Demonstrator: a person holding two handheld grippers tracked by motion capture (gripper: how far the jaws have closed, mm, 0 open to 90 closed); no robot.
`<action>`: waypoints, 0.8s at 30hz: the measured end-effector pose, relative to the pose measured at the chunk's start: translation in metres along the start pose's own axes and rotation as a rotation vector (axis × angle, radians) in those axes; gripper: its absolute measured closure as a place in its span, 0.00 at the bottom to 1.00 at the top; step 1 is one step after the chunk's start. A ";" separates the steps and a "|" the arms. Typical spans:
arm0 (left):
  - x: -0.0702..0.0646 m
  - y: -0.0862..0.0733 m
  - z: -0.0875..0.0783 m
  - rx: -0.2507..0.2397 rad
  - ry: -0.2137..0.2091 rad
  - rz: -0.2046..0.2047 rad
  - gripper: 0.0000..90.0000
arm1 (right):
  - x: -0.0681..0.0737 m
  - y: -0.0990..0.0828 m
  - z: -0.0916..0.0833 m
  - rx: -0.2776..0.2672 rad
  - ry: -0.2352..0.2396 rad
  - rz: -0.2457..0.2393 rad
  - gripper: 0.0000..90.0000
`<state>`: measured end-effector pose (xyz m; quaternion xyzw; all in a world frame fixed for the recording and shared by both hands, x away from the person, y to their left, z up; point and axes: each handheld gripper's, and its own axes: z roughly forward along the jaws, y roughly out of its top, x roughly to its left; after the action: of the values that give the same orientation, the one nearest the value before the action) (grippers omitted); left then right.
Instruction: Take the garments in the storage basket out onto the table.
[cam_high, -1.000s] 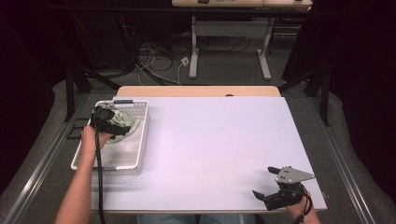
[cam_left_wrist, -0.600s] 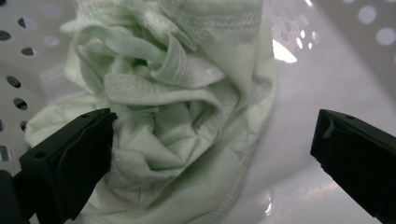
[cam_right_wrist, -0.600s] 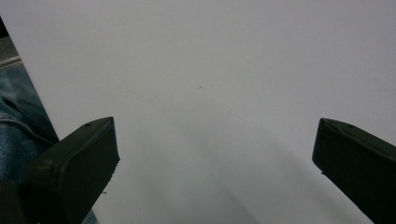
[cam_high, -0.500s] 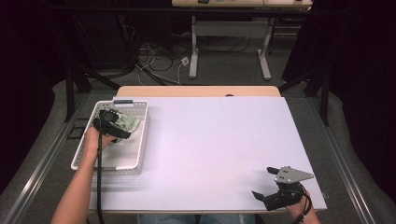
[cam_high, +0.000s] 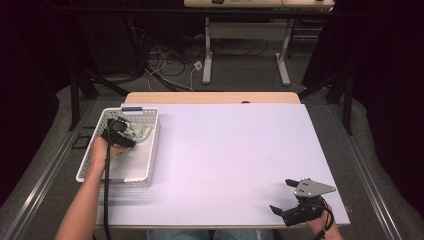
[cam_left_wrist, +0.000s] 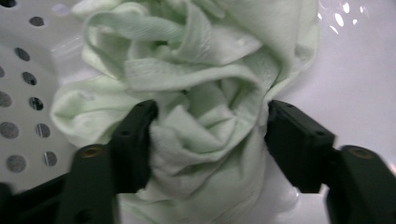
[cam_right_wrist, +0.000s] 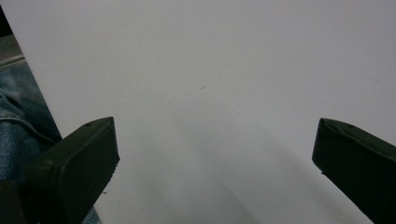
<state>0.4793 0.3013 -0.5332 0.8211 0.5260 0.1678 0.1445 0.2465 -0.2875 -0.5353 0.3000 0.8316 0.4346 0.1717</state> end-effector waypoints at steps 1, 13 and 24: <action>0.001 -0.001 0.000 0.000 -0.012 0.000 0.50 | 0.000 0.000 0.000 0.000 -0.001 0.000 0.00; 0.001 -0.002 -0.010 -0.003 -0.047 0.021 0.80 | 0.000 0.000 0.000 0.005 -0.005 -0.004 0.00; -0.001 -0.008 -0.030 -0.108 -0.063 0.011 0.81 | 0.000 0.000 0.001 -0.005 -0.009 -0.002 0.00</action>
<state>0.4597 0.3059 -0.5097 0.8200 0.5067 0.1708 0.2040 0.2466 -0.2869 -0.5362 0.3008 0.8302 0.4349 0.1766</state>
